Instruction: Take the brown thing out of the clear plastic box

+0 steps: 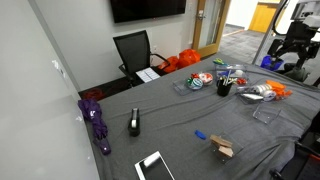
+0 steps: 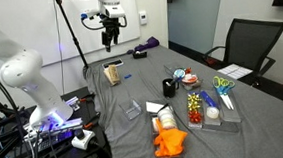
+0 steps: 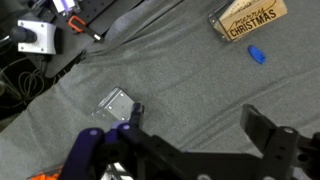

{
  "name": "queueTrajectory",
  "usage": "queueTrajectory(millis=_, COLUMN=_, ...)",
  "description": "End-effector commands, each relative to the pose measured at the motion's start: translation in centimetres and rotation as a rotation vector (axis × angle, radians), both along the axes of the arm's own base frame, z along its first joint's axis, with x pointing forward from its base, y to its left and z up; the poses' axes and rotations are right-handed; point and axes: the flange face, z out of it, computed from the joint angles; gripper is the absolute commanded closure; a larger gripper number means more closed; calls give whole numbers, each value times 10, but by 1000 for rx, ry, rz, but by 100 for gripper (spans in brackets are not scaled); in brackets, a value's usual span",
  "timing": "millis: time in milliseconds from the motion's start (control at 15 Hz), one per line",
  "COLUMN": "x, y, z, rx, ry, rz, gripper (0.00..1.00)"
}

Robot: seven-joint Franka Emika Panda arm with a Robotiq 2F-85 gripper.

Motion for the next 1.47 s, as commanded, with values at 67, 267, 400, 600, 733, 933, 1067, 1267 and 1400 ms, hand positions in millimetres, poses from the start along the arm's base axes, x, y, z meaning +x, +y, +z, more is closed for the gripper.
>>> queueTrajectory(millis=67, x=-2, y=11, z=-29, rx=101, ry=51, rz=-185, gripper=0)
queueTrajectory(millis=267, x=-1, y=18, z=-41, rx=148, ry=62, rz=-261, gripper=0)
queueTrajectory(millis=400, x=-1, y=18, z=-33, rx=134, ry=66, rz=-230, gripper=0)
queueTrajectory(millis=600, x=0, y=19, z=-39, rx=138, ry=69, rz=-250, gripper=0)
queueTrajectory(millis=733, x=0, y=19, z=-39, rx=138, ry=68, rz=-251, gripper=0)
queueTrajectory(millis=933, x=6, y=27, z=-54, rx=131, ry=77, rz=-288, gripper=0)
queueTrajectory(millis=1067, x=10, y=42, z=-73, rx=112, ry=98, rz=-338, gripper=0)
queueTrajectory(millis=1267, x=16, y=68, z=-107, rx=66, ry=126, rz=-402, gripper=0)
queueTrajectory(millis=1400, x=20, y=84, z=-127, rx=61, ry=148, rz=-445, gripper=0)
